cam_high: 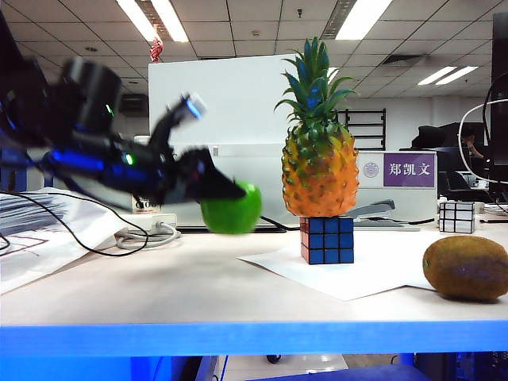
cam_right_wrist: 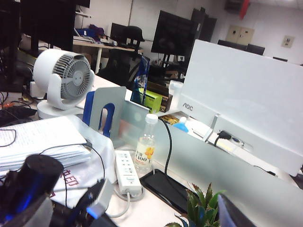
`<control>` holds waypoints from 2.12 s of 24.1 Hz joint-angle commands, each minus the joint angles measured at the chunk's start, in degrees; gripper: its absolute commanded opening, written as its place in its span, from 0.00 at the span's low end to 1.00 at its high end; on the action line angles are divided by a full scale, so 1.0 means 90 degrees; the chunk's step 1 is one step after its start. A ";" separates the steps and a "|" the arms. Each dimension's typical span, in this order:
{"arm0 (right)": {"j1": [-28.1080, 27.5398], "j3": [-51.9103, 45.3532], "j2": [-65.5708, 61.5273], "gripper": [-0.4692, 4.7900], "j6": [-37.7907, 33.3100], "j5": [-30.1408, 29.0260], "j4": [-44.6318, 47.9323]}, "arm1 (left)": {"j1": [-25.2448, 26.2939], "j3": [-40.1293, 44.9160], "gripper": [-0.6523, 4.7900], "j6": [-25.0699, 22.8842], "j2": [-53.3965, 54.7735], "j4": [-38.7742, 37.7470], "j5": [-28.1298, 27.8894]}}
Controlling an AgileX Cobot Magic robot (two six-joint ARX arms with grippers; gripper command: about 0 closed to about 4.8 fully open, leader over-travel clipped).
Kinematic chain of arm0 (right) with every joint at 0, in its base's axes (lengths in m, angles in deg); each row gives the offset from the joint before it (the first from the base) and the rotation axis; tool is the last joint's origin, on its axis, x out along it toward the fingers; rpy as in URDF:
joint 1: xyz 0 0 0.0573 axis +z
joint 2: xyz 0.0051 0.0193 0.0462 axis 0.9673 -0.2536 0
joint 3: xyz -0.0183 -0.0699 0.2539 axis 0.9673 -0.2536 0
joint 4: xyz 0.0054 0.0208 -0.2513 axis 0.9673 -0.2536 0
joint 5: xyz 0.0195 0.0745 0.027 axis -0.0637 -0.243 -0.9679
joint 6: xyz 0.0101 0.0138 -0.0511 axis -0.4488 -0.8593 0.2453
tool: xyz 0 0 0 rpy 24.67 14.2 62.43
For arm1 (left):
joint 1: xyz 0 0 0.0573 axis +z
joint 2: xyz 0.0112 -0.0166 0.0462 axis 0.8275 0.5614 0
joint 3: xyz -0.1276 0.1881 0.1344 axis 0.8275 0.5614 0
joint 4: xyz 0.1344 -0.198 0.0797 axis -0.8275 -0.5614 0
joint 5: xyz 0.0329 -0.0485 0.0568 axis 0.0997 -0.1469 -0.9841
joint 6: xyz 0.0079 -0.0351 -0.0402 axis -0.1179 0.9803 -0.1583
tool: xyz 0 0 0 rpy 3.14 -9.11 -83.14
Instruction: Arrange all the fruits from large to small from left to right in a row.
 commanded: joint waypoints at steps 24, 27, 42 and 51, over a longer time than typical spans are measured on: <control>0.0010 0.0041 0.0937 1.00 0.0066 0.0471 -0.0529 | 0.0087 0.0707 0.11 0.0631 -0.0583 -0.0452 0.3145; 0.0010 0.0039 0.0988 1.00 0.0063 0.0471 -0.0561 | -0.0129 0.0801 0.11 0.1001 -0.0580 0.0163 0.3172; 0.0022 0.0041 0.1311 1.00 0.0141 0.0673 -0.0993 | -0.1387 0.0799 0.11 0.0758 -0.0408 0.0721 0.1673; 0.0019 0.0041 0.1632 1.00 0.0163 0.0709 -0.1326 | -0.1642 0.0746 0.11 0.0896 0.0359 0.1078 0.1292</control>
